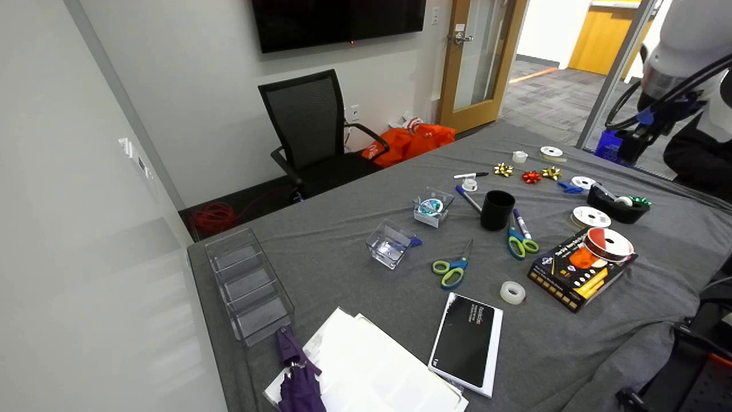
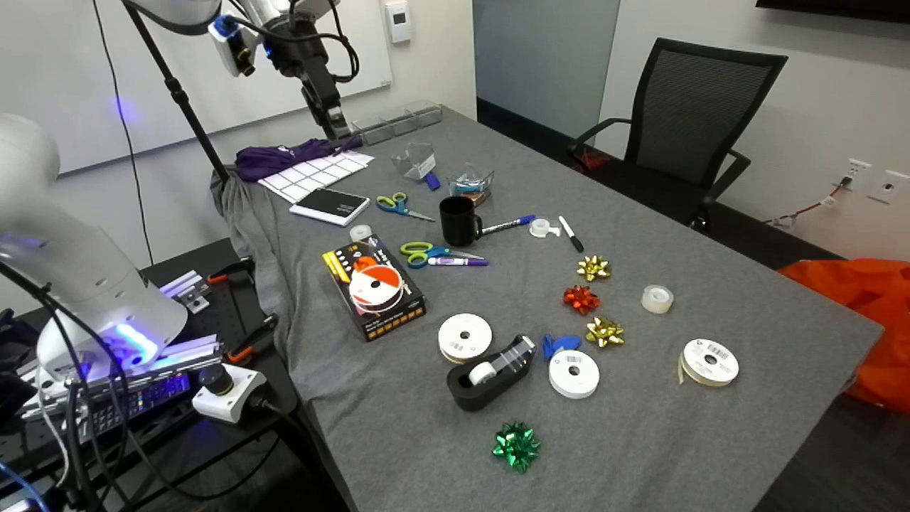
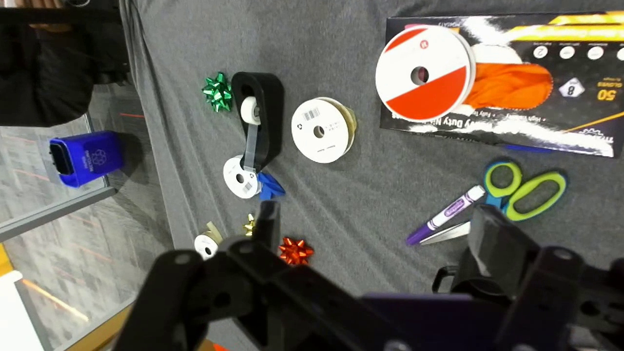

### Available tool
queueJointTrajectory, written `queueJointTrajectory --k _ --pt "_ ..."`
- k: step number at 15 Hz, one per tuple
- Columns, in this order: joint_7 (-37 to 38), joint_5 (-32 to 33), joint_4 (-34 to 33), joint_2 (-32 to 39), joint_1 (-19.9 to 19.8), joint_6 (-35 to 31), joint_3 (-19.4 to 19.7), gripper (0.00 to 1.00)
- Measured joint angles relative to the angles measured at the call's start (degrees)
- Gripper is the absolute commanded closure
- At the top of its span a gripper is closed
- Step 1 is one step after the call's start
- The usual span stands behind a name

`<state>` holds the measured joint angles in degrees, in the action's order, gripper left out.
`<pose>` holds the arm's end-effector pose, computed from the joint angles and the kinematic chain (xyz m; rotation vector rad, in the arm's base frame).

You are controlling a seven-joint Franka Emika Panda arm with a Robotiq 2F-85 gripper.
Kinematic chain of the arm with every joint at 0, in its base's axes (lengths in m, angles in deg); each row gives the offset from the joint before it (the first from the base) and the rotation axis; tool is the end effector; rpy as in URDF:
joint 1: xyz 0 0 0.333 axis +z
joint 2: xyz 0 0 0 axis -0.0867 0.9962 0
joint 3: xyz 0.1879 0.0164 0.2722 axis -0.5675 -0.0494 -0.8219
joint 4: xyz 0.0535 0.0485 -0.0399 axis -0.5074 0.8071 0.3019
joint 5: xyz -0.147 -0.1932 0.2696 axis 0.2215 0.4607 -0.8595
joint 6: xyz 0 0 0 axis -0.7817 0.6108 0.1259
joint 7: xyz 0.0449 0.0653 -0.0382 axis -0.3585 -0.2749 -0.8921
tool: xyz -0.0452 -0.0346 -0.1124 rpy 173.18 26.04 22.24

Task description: Put the circular object inside the container

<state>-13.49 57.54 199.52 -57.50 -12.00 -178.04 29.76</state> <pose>0.3865 -0.0667 0.4474 2.6013 -0.0513 0.1015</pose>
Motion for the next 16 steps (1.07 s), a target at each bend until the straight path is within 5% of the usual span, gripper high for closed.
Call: queueJointTrajectory --k 6,16 --pt "-0.4 4.5 3.4 5.0 -0.9 -12.0 4.9 0.0" --pt "2.6 8.6 5.1 7.4 -1.6 -12.8 5.1 0.0"
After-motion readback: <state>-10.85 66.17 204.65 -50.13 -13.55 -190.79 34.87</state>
